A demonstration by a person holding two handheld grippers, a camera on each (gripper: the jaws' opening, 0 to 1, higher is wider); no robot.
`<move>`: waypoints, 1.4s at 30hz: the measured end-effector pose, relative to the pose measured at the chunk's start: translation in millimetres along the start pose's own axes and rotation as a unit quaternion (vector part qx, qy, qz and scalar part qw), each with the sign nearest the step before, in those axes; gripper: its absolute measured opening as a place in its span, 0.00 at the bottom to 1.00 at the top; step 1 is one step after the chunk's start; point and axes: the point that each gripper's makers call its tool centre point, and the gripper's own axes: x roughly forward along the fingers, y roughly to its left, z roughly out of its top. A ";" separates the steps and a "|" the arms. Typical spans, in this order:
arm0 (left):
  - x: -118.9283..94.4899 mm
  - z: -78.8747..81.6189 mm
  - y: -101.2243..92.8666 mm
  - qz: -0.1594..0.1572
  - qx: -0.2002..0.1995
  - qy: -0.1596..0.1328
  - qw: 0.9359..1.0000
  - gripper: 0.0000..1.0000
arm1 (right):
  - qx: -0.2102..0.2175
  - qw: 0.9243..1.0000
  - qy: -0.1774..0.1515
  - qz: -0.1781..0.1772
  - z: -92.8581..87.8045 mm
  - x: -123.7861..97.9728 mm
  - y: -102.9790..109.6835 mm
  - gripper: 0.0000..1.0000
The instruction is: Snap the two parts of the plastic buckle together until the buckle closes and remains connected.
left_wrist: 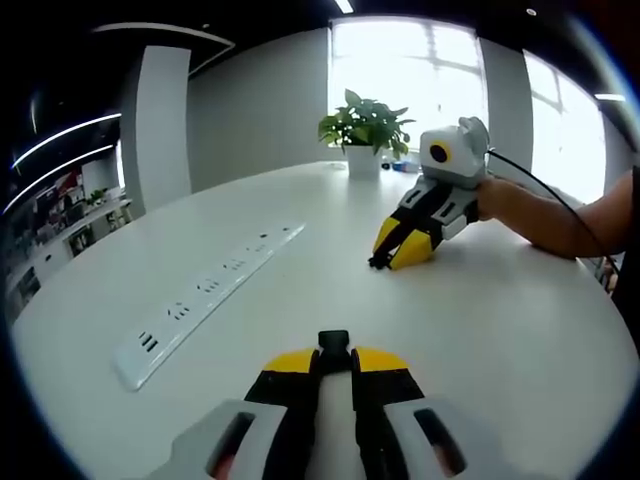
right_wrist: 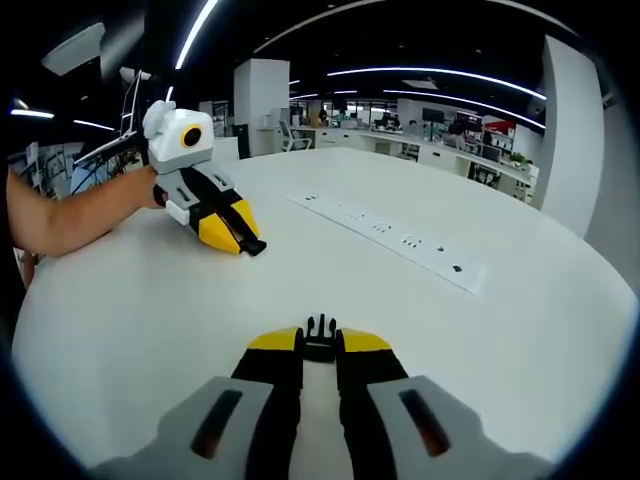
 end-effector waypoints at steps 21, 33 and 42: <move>-10.5 10.8 -2.5 -0.007 -0.005 -0.004 1.000 0.10 | 0.002 1.000 -0.002 -0.016 8.3 -5.0 -3.8 0.11; -24.0 31.7 0.1 0.007 -0.004 -0.034 0.999 0.10 | 0.008 0.999 -0.038 -0.029 37.4 -19.2 -5.0 0.11; -32.2 39.2 7.5 0.025 -0.002 -0.049 0.998 0.10 | 0.001 0.998 -0.056 -0.037 48.5 -26.7 -6.7 0.11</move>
